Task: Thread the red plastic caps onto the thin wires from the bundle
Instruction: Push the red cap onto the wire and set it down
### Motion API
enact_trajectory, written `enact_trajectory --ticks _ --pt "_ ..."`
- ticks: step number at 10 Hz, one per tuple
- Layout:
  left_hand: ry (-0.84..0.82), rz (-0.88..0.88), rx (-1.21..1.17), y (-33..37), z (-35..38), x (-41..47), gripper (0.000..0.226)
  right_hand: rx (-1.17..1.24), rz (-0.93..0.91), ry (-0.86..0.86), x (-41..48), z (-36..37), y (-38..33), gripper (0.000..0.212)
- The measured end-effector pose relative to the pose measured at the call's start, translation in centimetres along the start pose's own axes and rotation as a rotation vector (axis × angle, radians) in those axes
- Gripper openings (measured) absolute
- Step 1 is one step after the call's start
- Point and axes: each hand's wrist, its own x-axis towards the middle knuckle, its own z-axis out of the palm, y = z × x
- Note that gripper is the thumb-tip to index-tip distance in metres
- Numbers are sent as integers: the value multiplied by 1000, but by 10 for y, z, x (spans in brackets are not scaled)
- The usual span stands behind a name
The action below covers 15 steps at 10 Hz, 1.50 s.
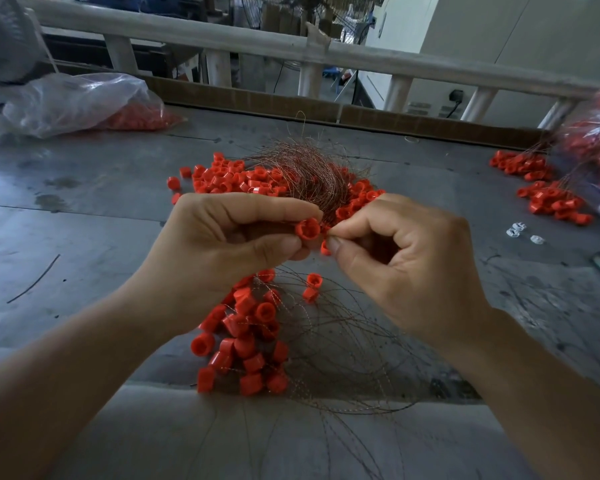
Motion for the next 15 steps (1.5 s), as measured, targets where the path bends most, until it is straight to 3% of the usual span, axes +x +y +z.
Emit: enact_trajectory --ticks 15 --pt "-82 -62 95 -22 -21 1 41 -24 -18 -5 1 -1 -2 8"
